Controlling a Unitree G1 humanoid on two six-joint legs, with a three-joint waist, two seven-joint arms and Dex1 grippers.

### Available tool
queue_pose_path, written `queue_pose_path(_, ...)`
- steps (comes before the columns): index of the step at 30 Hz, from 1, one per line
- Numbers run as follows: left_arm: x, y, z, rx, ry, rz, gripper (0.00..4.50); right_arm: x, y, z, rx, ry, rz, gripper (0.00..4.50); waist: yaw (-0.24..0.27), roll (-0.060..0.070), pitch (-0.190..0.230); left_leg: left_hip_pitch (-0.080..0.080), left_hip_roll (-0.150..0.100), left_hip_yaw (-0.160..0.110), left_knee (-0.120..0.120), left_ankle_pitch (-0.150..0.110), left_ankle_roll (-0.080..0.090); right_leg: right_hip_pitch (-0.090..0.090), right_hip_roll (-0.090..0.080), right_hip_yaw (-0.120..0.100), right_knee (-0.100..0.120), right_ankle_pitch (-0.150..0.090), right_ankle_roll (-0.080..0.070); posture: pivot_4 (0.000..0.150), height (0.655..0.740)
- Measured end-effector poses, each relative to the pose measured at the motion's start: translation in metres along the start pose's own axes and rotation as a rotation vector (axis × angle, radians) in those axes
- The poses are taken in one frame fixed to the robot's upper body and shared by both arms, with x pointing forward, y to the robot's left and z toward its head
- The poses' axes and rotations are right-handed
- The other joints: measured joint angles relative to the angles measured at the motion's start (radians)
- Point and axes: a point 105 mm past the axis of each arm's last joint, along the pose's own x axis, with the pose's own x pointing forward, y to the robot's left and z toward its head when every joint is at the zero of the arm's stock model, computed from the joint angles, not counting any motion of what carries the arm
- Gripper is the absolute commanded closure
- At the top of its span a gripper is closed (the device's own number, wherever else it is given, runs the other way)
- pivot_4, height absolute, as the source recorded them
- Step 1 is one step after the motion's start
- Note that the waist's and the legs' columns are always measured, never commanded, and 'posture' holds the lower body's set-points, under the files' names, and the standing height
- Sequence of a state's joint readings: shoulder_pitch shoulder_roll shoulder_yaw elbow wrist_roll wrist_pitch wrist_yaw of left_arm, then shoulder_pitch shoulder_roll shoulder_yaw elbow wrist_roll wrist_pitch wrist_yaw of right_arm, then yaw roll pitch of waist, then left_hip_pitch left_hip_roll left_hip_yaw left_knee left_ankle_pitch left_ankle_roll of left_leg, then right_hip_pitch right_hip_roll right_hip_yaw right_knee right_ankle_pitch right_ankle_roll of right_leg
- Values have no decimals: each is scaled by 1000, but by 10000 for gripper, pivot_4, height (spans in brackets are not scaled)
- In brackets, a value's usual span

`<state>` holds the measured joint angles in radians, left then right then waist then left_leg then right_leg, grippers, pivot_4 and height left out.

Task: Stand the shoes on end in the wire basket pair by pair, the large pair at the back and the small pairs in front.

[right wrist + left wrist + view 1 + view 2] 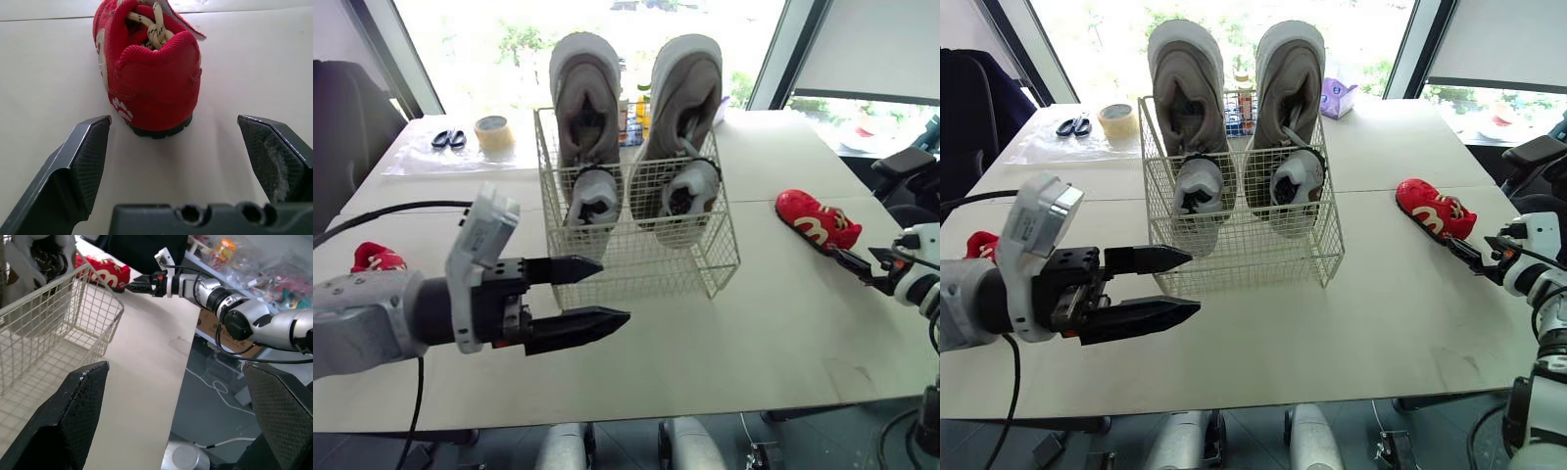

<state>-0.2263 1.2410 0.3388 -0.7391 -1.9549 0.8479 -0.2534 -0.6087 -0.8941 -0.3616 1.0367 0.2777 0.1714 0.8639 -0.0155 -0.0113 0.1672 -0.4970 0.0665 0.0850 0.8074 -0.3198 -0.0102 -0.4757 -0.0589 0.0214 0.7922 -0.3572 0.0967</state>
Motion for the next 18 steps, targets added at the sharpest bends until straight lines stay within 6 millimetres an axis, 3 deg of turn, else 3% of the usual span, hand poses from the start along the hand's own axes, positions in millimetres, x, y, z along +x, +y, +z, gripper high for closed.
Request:
queue_pose_path(7, -2, 1, -5, -3, 23, 36, 300, 11, 5, -5, -6, 19, 6, 0, -2, 0, 0, 0, 0, 0, 0, 0, 0, -1, 0, 0, 1, 0, 0, 1500, 6609)
queue_pose_path(18, -4, 0, -6, 20, 52, 62, 300, 27, 11, 4, -53, -4, -33, 0, -4, 0, 0, 0, 0, 0, 1, 0, 0, -1, 0, 1, 2, 0, 0, 1500, 6609)
